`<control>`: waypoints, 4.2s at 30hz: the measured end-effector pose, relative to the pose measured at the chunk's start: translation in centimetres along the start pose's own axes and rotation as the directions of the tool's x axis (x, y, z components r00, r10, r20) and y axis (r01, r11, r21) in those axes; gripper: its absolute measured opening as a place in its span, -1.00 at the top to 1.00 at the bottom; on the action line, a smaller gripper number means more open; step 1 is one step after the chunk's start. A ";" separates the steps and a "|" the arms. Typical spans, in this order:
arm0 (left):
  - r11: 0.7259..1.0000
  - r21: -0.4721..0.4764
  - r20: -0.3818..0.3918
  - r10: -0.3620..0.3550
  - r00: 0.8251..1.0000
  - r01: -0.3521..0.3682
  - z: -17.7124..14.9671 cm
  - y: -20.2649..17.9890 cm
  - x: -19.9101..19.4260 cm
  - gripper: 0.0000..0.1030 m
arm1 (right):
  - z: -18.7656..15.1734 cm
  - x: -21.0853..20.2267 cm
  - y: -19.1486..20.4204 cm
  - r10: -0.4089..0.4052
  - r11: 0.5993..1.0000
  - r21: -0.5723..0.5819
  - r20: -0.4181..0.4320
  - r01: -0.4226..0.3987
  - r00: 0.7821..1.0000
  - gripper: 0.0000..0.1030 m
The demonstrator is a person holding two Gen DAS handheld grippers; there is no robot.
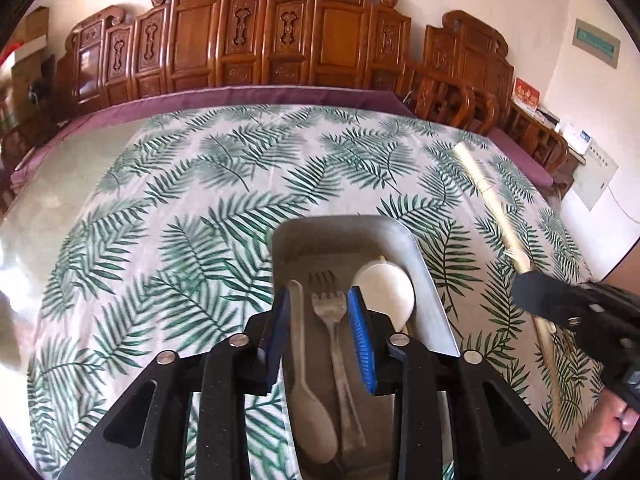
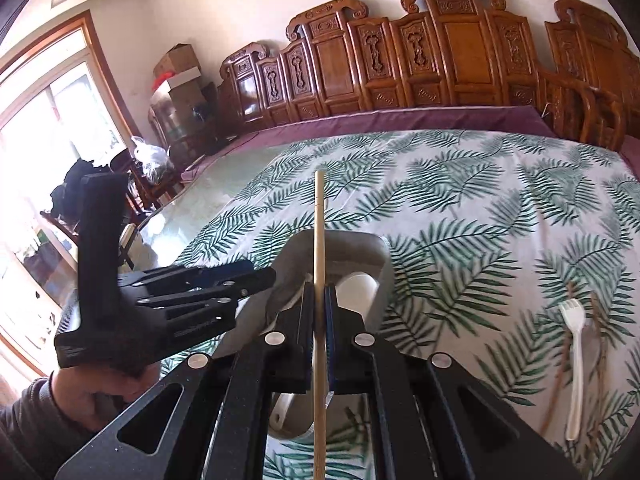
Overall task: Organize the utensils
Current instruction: 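Lower the wooden chopstick into the grey tray and open the right tool, then grasp a white plastic fork from the pile with the right tool, then grasp a wooden chopstick with the left tool while the right tool holds the white fork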
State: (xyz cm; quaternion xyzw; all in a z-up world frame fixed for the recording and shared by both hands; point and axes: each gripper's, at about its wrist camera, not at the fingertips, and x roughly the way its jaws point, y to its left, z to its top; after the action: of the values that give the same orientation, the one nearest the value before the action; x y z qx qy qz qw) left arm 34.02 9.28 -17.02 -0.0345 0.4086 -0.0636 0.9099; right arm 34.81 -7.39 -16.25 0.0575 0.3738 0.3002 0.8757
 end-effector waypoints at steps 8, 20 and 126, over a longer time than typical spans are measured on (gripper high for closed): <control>0.999 -0.036 0.034 0.004 0.999 -0.003 0.4 2.3 -1.7 0.24 | 0.4 4.6 0.5 0.001 0.998 0.060 -0.045 0.002 0.999 0.88; 0.996 -0.091 0.062 0.033 0.998 -0.027 0.9 4.9 -3.1 0.20 | -1.1 9.4 1.4 -0.048 0.997 0.053 -0.131 0.055 0.990 0.86; 0.939 0.325 -0.113 -0.082 0.990 0.115 -6.5 -24.1 4.2 -0.55 | -9.0 -7.0 -24.5 -0.315 0.942 0.084 -0.112 0.325 0.943 0.80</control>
State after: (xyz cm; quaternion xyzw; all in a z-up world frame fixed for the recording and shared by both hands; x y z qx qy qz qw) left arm 29.81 -15.19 -21.65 0.1011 0.4338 -0.1783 0.8774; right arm 36.66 -32.38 -26.34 0.0259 0.4352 0.1370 0.8895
